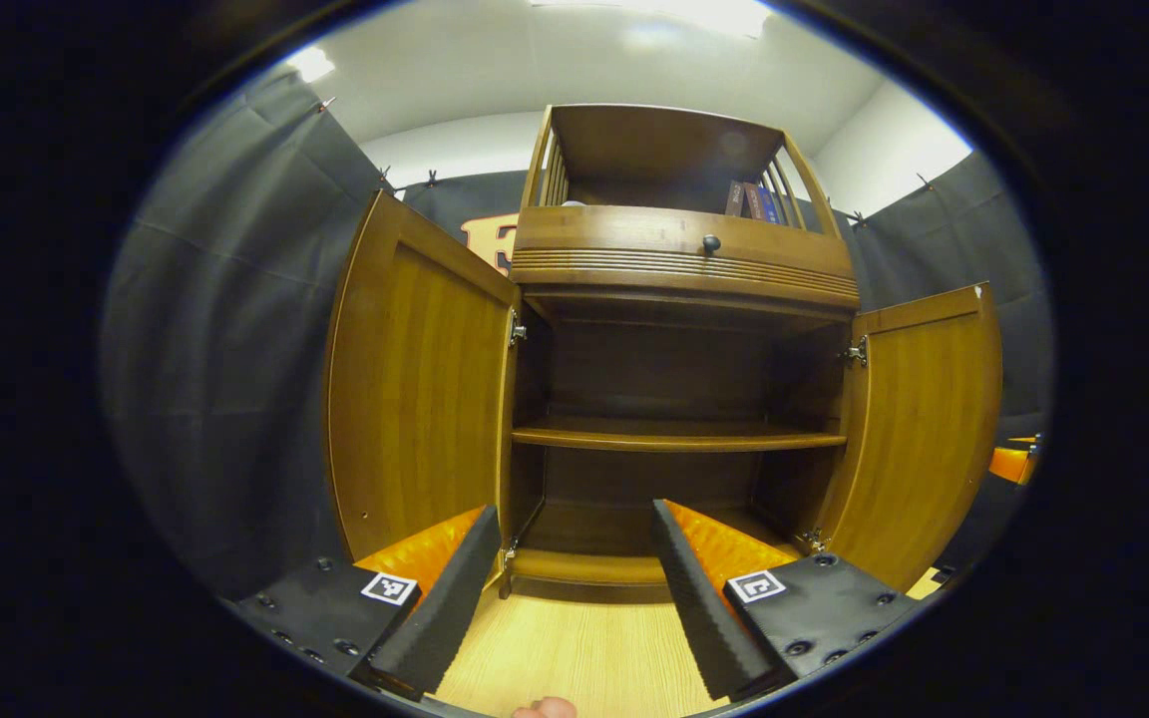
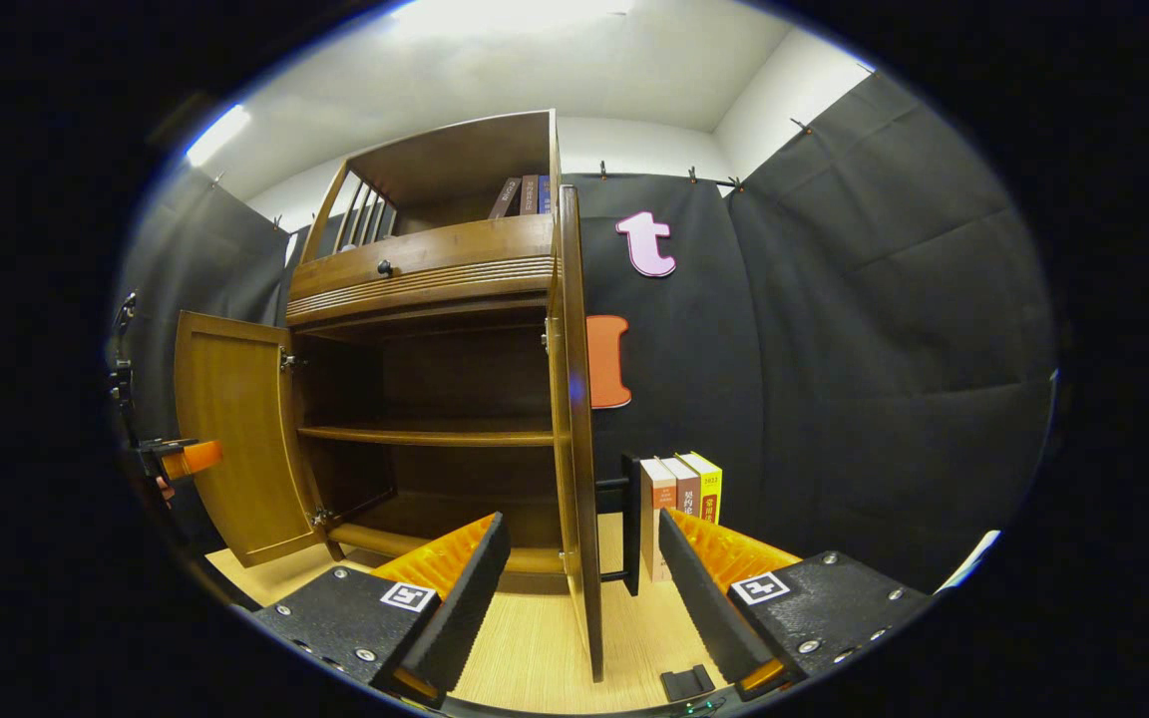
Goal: Open the right door of the double-door shoe cabinet with the right hand, and open the left door with the left hand.
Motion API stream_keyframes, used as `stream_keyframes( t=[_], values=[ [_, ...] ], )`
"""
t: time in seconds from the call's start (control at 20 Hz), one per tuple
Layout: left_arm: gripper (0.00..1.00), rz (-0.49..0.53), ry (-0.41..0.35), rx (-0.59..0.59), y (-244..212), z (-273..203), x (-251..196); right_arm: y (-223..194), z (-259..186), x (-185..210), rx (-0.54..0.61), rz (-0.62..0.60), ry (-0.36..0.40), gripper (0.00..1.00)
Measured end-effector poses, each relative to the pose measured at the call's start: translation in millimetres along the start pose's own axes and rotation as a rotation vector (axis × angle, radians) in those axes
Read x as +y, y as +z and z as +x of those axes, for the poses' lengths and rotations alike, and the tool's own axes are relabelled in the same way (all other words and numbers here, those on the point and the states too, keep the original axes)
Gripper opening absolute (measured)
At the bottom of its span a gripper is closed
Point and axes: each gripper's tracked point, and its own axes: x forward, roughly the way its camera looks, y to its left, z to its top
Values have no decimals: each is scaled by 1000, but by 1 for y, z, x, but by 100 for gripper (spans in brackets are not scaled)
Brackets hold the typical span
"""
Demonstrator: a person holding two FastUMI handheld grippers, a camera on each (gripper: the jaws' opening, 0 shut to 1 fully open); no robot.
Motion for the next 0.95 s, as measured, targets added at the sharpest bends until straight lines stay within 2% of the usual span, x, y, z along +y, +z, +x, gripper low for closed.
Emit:
stream_keyframes(
  t=[0.15, 0.2, 0.55, 0.6, 0.65, 0.95],
  values=[
    [94, 2, 15, 11, -4, 1, 4, -3, 2, 2, 6, -6, 3, 99],
    [94, 5, 23, 10, -5, 1, 7, -5, -1, -10, 7, -7, 4, 99],
    [94, 52, 29, -3, -5, 2, 8, -8, 1, -5, 15, -3, 16, 99],
    [94, 56, 29, -11, -3, 2, 7, -7, 1, -5, 14, -4, 15, 92],
    [94, 60, 26, -17, -1, 3, 7, -7, 2, -4, 13, -6, 15, 99],
    [94, 74, 22, -26, 2, 9, 5, -7, 2, -5, 11, -3, 9, 99]
  ],
)
